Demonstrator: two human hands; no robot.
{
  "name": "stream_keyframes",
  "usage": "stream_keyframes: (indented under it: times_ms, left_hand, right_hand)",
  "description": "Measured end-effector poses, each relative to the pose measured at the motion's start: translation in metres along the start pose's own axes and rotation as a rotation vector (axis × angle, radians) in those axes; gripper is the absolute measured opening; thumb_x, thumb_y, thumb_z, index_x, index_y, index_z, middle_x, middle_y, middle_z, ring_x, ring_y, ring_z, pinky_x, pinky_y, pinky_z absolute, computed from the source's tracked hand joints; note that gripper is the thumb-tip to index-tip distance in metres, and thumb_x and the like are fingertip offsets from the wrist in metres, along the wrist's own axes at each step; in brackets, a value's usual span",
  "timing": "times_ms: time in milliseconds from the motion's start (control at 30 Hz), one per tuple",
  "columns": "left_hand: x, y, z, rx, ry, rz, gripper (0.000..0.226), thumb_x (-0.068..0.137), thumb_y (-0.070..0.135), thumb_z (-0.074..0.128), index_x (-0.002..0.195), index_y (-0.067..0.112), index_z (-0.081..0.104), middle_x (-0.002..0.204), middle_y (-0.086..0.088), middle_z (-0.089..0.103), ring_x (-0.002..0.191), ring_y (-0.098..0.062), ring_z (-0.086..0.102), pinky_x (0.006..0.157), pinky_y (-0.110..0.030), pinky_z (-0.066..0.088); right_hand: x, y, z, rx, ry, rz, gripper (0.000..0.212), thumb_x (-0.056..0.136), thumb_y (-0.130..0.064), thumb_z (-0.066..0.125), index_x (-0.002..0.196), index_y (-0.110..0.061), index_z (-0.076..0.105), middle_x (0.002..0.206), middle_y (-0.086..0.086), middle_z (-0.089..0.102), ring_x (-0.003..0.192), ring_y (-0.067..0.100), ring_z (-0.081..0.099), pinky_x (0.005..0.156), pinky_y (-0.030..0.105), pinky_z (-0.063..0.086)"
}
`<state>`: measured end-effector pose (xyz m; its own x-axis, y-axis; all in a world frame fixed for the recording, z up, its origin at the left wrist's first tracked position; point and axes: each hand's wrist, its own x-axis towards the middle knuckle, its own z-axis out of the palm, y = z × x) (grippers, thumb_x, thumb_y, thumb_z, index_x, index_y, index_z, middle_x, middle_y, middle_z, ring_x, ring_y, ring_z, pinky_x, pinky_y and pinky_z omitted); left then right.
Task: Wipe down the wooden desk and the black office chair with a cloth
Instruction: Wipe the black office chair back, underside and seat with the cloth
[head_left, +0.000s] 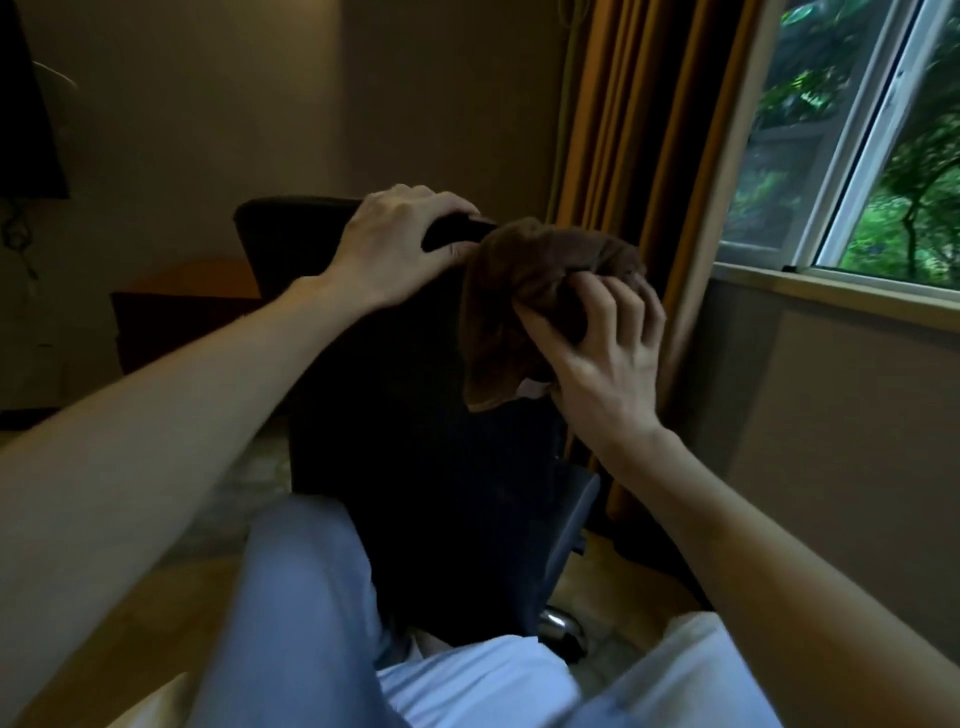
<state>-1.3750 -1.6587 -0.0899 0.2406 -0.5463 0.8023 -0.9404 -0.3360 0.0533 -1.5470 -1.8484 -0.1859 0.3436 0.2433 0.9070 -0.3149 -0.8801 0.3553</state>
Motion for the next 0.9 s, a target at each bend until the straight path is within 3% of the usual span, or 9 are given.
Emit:
stream_keyframes:
  times_ms: [133, 333, 467, 600, 700, 900]
  left_hand:
    - [0.017, 0.001, 0.023, 0.073, 0.069, -0.038, 0.037, 0.1, 0.053, 0.058, 0.125, 0.025, 0.064, 0.114, -0.006, 0.064, 0.112, -0.03, 0.056, 0.101, -0.046, 0.037]
    - [0.039, 0.023, 0.056, 0.137, 0.13, -0.045, 0.04, 0.098, 0.057, 0.056, 0.123, 0.027, 0.064, 0.115, -0.006, 0.065, 0.117, -0.031, 0.055, 0.104, -0.046, 0.033]
    - [0.056, 0.034, 0.073, 0.15, 0.092, -0.051, 0.05, 0.095, 0.069, 0.052, 0.121, 0.028, 0.064, 0.114, -0.004, 0.065, 0.116, -0.031, 0.054, 0.1, -0.046, 0.032]
    - [0.071, 0.039, 0.092, 0.13, 0.027, -0.024, 0.06, 0.092, 0.077, 0.049, 0.119, 0.026, 0.065, 0.112, -0.003, 0.063, 0.117, -0.03, 0.05, 0.095, -0.042, 0.028]
    - [0.084, 0.036, 0.108, 0.075, -0.038, 0.015, 0.055, 0.094, 0.071, 0.051, 0.125, 0.027, 0.062, 0.114, -0.002, 0.058, 0.121, -0.028, 0.046, 0.092, -0.038, 0.022]
    - [0.118, 0.037, 0.151, 0.094, -0.115, 0.053, 0.05, 0.098, 0.062, 0.053, 0.135, 0.029, 0.056, 0.122, -0.002, 0.057, 0.124, -0.027, 0.045, 0.102, -0.044, 0.029]
  right_hand:
    - [0.004, 0.004, 0.023, -0.016, 0.023, 0.088, 0.043, 0.085, -0.041, 0.08, 0.126, -0.034, 0.071, 0.136, 0.009, 0.028, 0.128, 0.034, 0.03, 0.108, 0.062, 0.037]
    - [-0.012, 0.04, 0.045, -0.09, -0.045, 0.104, 0.047, 0.084, -0.04, 0.076, 0.13, -0.036, 0.066, 0.137, 0.011, 0.025, 0.128, 0.034, 0.028, 0.107, 0.058, 0.035]
    - [-0.03, 0.048, 0.06, -0.117, -0.063, 0.147, 0.042, 0.09, -0.032, 0.058, 0.131, -0.034, 0.063, 0.137, 0.013, 0.025, 0.128, 0.034, 0.029, 0.105, 0.056, 0.032]
    - [-0.054, 0.056, 0.077, -0.128, -0.084, 0.189, 0.044, 0.085, -0.027, 0.063, 0.129, -0.032, 0.06, 0.135, 0.015, 0.03, 0.127, 0.036, 0.032, 0.103, 0.054, 0.03]
    - [-0.077, 0.058, 0.094, -0.083, -0.14, 0.192, 0.042, 0.085, -0.032, 0.056, 0.126, -0.03, 0.065, 0.133, 0.017, 0.034, 0.123, 0.038, 0.035, 0.1, 0.06, 0.034]
    - [-0.113, 0.09, 0.143, -0.087, -0.215, 0.227, 0.048, 0.08, -0.028, 0.064, 0.129, -0.03, 0.063, 0.132, 0.021, 0.039, 0.12, 0.042, 0.04, 0.1, 0.063, 0.033]
